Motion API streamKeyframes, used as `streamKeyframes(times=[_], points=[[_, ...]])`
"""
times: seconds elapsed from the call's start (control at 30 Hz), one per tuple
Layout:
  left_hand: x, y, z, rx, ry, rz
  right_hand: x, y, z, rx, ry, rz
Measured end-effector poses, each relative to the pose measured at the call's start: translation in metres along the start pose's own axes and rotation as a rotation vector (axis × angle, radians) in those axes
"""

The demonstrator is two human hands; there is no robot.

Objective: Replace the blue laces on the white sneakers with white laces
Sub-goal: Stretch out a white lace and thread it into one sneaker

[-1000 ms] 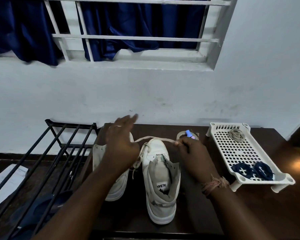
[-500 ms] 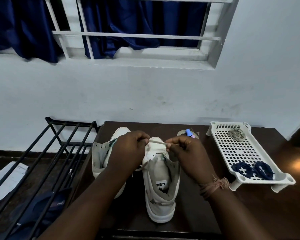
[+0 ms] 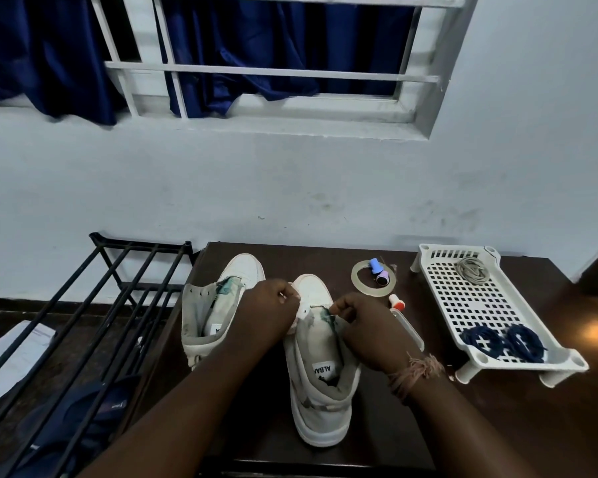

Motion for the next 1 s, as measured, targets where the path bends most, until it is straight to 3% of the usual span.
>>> streamKeyframes(times=[0.2,0.6,1.0], points=[[0.014,0.006,-0.005,-0.022,0.088,0.067,-0.012,0.006,0.014,0.027,0.119,-0.137],[0.02,0.01,0.002,0.066,0.051,0.152,0.011,0.018,0.038,-0.025,0.089,-0.279],[0.034,0.017,0.002,0.326,-0.016,0.428,0.023,0.012,0.046,0.088,0.055,-0.114]])
Point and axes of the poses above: each hand's wrist, its own z-axis towards the middle knuckle, its own x-axis out of the palm, y = z × x, the point moved 2 cm from there along z, towards the middle knuckle, and after that the axes turned 4 degrees about -z, right-handed, at the moved point
